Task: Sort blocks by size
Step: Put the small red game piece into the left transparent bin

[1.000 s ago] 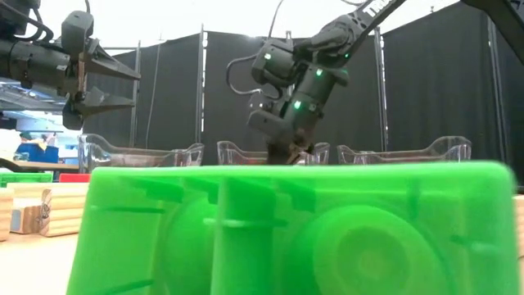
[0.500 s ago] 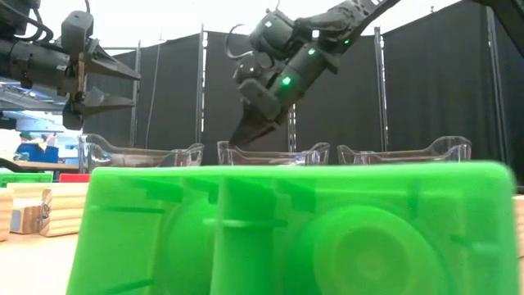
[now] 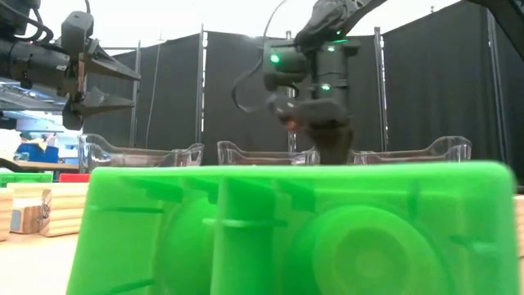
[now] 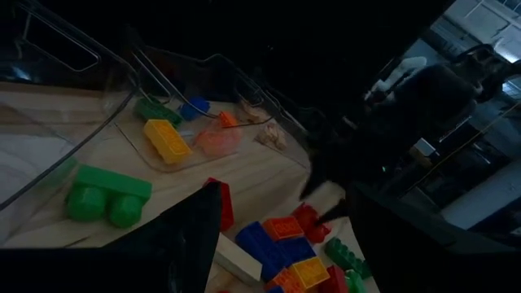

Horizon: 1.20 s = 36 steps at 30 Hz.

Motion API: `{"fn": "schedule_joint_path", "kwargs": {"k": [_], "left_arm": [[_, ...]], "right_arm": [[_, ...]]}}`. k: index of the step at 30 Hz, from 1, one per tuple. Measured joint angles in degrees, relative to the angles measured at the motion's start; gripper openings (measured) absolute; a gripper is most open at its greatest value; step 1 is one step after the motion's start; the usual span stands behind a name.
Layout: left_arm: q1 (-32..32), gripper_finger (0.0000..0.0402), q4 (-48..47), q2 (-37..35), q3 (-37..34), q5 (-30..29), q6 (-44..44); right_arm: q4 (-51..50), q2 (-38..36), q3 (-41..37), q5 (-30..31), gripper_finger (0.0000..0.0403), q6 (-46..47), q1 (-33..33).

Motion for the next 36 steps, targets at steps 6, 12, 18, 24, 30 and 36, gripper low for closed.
{"fn": "schedule_joint_path", "kwargs": {"k": [6,12,18,24,30,36], "left_arm": [[0.0,0.0269,-0.9,0.0,0.0,0.0,0.2],[0.0,0.0269,-1.0,0.0,0.0,0.0,0.3],[0.0,0.0269,-0.9,0.0,0.0,0.0,0.2],[0.0,0.0269,-0.5,0.0,0.0,0.0,0.2],[0.0,0.0269,-0.6,0.0,0.0,0.0,0.2],[0.0,0.0269,-0.6,0.0,0.0,0.0,0.3]], "right_arm": [[-0.3,-0.7,-2.3,5.3,0.0235,9.4,4.8],[8.1,-0.9,-5.2,7.5,0.0228,19.3,8.1],[13.2,-0.8,-9.1,6.4,0.0176,23.5,9.5],[12.3,-0.5,-7.5,5.8,0.0176,23.0,9.2],[10.2,-0.5,-2.3,7.2,0.0176,19.9,8.1],[2.6,-0.5,6.9,11.7,0.0176,15.1,6.1]]}}
